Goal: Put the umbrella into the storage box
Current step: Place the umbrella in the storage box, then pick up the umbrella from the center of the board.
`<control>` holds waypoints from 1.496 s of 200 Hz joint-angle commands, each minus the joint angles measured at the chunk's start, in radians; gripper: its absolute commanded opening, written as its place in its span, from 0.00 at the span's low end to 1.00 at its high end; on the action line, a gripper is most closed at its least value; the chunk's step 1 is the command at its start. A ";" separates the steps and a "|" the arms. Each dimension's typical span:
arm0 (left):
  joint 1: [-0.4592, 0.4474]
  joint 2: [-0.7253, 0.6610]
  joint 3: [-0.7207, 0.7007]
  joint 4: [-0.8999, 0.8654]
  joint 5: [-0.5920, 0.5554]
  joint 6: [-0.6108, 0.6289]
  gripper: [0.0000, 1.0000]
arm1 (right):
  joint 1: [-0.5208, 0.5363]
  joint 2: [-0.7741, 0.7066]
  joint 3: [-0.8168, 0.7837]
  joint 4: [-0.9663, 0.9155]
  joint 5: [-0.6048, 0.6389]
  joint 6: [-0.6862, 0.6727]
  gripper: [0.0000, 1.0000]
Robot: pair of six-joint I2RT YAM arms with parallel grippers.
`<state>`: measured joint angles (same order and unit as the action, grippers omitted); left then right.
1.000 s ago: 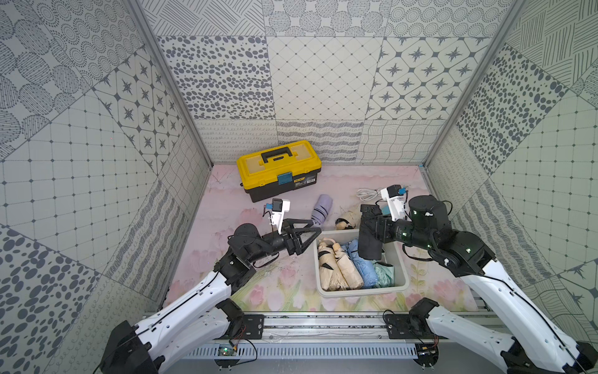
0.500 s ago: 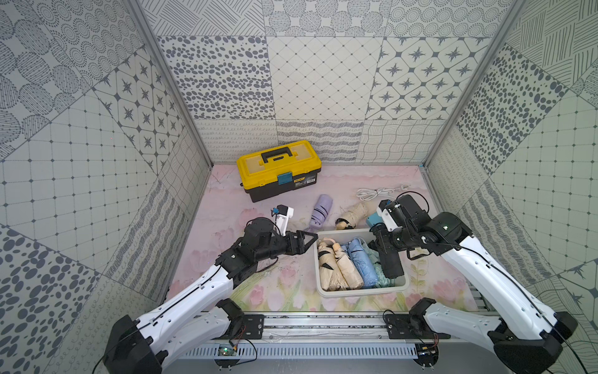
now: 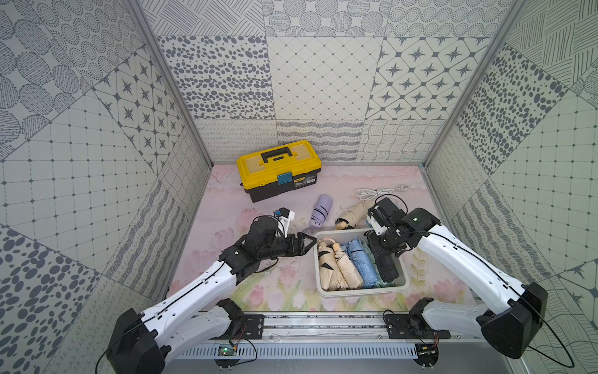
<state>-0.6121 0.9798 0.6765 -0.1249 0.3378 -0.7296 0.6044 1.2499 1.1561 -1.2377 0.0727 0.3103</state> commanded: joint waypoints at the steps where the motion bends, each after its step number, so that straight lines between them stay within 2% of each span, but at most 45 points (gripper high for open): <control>1: 0.000 -0.002 0.013 -0.026 -0.015 0.026 0.81 | -0.002 0.021 -0.006 0.045 0.015 0.027 0.12; 27: 0.000 -0.013 0.014 -0.033 -0.026 0.034 0.81 | -0.002 0.041 -0.024 0.070 0.022 0.041 0.16; 35: 0.000 -0.017 0.014 -0.036 -0.030 0.039 0.81 | -0.002 0.045 -0.032 0.078 0.026 0.048 0.23; 60: 0.000 -0.027 0.023 -0.050 -0.040 0.057 0.82 | -0.002 0.039 -0.045 0.093 0.061 0.068 0.54; 77: 0.000 -0.023 0.042 -0.073 -0.041 0.080 0.83 | -0.002 0.008 -0.041 0.088 0.095 0.080 0.65; 90: 0.000 -0.017 0.053 -0.084 -0.044 0.088 0.83 | -0.002 -0.025 -0.034 0.070 0.119 0.092 0.69; 118: 0.000 0.013 0.068 -0.078 -0.053 0.088 0.83 | -0.002 -0.091 -0.015 0.019 0.133 0.132 0.68; 145: 0.000 0.082 0.113 -0.102 -0.079 0.105 0.83 | 0.000 -0.160 -0.029 0.033 0.077 0.190 0.62; 164: 0.002 0.162 0.170 -0.135 -0.111 0.124 0.83 | -0.001 -0.210 -0.040 0.088 0.035 0.254 0.62; 202: 0.002 0.376 0.355 -0.219 -0.157 0.161 0.83 | -0.002 -0.293 -0.086 0.257 -0.026 0.373 0.65; 237: 0.000 0.566 0.528 -0.286 -0.210 0.253 0.86 | 0.000 -0.376 -0.151 0.399 -0.024 0.400 0.69; 263: -0.002 0.702 0.655 -0.361 -0.300 0.361 0.89 | -0.001 -0.393 -0.156 0.410 -0.001 0.396 0.73; 299: -0.001 0.893 0.839 -0.445 -0.400 0.450 0.89 | 0.000 -0.389 -0.162 0.410 0.030 0.378 0.75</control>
<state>-0.6121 1.7226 1.3670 -0.4259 0.0975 -0.4599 0.6044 0.8680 1.0023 -0.8803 0.0692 0.6926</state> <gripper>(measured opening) 0.888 0.744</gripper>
